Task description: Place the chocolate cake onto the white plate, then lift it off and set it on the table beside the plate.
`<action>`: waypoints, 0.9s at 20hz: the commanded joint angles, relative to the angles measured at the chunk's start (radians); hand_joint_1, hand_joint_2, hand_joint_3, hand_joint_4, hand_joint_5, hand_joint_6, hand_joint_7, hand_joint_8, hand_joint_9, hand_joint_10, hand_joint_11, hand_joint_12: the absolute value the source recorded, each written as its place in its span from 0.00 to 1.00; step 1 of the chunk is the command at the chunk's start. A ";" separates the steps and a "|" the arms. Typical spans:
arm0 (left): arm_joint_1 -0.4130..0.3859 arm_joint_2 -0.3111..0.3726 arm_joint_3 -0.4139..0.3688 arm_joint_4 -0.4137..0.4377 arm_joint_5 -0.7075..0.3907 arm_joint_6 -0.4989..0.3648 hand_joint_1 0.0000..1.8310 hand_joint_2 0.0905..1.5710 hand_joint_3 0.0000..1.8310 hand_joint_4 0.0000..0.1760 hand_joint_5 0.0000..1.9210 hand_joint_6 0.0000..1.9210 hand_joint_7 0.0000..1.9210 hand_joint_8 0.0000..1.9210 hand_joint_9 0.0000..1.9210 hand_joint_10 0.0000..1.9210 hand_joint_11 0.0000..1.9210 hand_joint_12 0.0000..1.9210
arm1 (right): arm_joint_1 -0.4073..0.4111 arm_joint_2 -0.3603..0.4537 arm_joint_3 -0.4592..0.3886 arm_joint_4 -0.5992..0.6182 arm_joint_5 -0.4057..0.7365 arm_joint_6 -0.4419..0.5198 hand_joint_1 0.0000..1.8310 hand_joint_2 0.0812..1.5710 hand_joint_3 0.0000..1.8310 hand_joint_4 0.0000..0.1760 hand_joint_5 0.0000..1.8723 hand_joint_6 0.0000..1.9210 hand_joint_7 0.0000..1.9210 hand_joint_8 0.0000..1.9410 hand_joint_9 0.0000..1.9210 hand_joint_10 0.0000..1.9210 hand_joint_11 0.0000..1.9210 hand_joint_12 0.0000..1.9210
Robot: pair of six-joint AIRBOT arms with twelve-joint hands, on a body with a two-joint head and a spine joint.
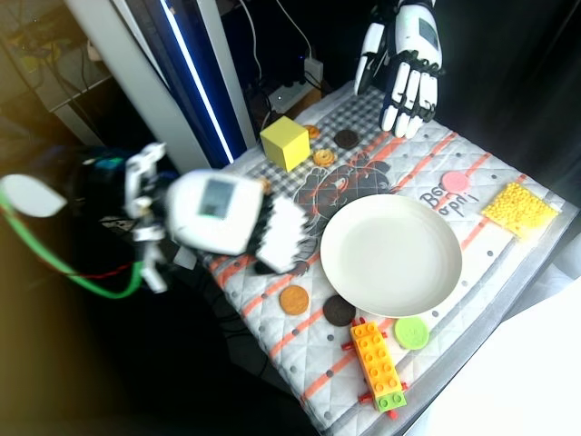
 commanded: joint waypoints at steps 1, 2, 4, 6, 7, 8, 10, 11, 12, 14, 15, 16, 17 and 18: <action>-0.006 0.012 0.002 -0.027 -0.110 -0.009 0.37 0.82 0.00 0.35 0.11 0.00 0.12 0.00 0.00 0.24 0.00 0.61 | 0.002 -0.003 0.001 0.021 0.118 -0.002 0.65 0.80 0.01 0.00 0.38 0.61 0.37 0.90 0.43 1.00 0.44 1.00; -0.006 0.012 0.002 -0.027 -0.111 -0.009 0.36 0.82 0.00 0.35 0.11 0.00 0.11 0.00 0.00 0.25 0.00 0.66 | -0.009 -0.012 0.005 0.029 0.118 -0.002 0.65 0.79 0.00 0.00 0.40 0.60 0.36 0.89 0.39 1.00 0.42 1.00; -0.006 0.012 0.002 -0.027 -0.112 -0.009 0.36 0.82 0.00 0.36 0.11 0.00 0.12 0.00 0.00 0.25 0.00 0.66 | -0.028 -0.029 0.014 0.041 0.118 -0.002 0.65 0.80 0.00 0.00 0.36 0.64 0.39 0.87 0.49 1.00 0.51 1.00; -0.006 0.012 0.002 -0.027 -0.113 -0.009 0.37 0.82 0.00 0.40 0.12 0.00 0.12 0.00 0.00 0.28 0.00 0.68 | -0.055 -0.043 0.021 0.054 0.117 -0.002 0.66 0.79 0.00 0.00 0.35 0.65 0.42 0.83 0.55 0.99 0.58 1.00; -0.006 0.012 0.002 -0.027 -0.115 -0.009 0.37 0.82 0.00 0.35 0.11 0.00 0.12 0.00 0.00 0.27 0.00 0.68 | -0.066 -0.045 0.022 0.058 0.117 -0.002 0.66 0.78 0.00 0.00 0.36 0.65 0.43 0.80 0.50 0.98 0.55 1.00; -0.006 0.012 0.002 -0.027 -0.116 -0.009 0.36 0.82 0.00 0.30 0.11 0.00 0.12 0.00 0.00 0.28 0.00 0.68 | -0.078 -0.044 0.022 0.063 0.117 -0.002 0.63 0.71 0.00 0.00 0.24 0.62 0.23 0.73 0.28 0.93 0.34 1.00; -0.004 0.012 0.002 -0.028 -0.115 -0.009 0.36 0.82 0.00 0.26 0.11 0.00 0.12 0.00 0.00 0.26 0.00 0.61 | -0.089 -0.032 0.016 0.073 0.117 -0.002 0.52 0.66 0.00 0.00 0.03 0.43 0.06 0.39 0.05 0.60 0.03 0.90; -0.003 0.012 0.002 -0.028 -0.114 -0.009 0.36 0.82 0.00 0.24 0.11 0.00 0.12 0.00 0.00 0.29 0.00 0.64 | -0.091 -0.024 0.012 0.074 0.118 -0.002 0.48 0.65 0.00 0.16 0.01 0.29 0.03 0.22 0.01 0.43 0.01 0.78; -0.001 0.012 0.002 -0.029 -0.114 -0.009 0.35 0.82 0.00 0.28 0.11 0.00 0.12 0.00 0.00 0.29 0.00 0.64 | -0.091 -0.014 0.006 0.074 0.118 -0.002 0.42 0.62 0.00 0.30 0.00 0.07 0.00 0.04 0.00 0.23 0.00 0.76; 0.000 0.012 0.001 -0.031 -0.115 -0.009 0.38 0.81 0.00 0.28 0.11 0.00 0.12 0.00 0.00 0.29 0.00 0.66 | -0.092 0.014 -0.013 0.074 0.124 -0.002 0.37 0.58 0.00 0.52 0.00 0.00 0.00 0.00 0.00 0.02 0.00 0.53; 0.000 0.013 0.001 -0.031 -0.115 -0.009 0.39 0.81 0.00 0.28 0.12 0.00 0.12 0.00 0.00 0.30 0.00 0.69 | -0.098 0.038 -0.029 0.070 0.136 -0.002 0.37 0.57 0.00 0.56 0.00 0.00 0.00 0.00 0.00 0.00 0.00 0.46; 0.000 0.013 0.002 -0.031 -0.115 -0.009 0.39 0.81 0.00 0.22 0.12 0.00 0.13 0.00 0.00 0.33 0.00 0.73 | -0.103 0.052 -0.038 0.069 0.146 -0.002 0.38 0.56 0.00 0.66 0.00 0.00 0.00 0.00 0.00 0.00 0.00 0.48; 0.000 0.013 0.002 -0.031 -0.115 -0.009 0.40 0.81 0.00 0.27 0.12 0.00 0.12 0.00 0.00 0.32 0.00 0.73 | -0.112 0.074 -0.053 0.069 0.163 -0.002 0.40 0.56 0.00 0.66 0.00 0.00 0.00 0.00 0.00 0.00 0.00 0.48; 0.000 0.013 0.002 -0.032 -0.115 -0.009 0.38 0.81 0.00 0.29 0.12 0.00 0.13 0.00 0.00 0.31 0.00 0.71 | -0.120 0.091 -0.063 0.069 0.179 -0.002 0.41 0.57 0.00 0.53 0.00 0.00 0.00 0.00 0.00 0.00 0.00 0.31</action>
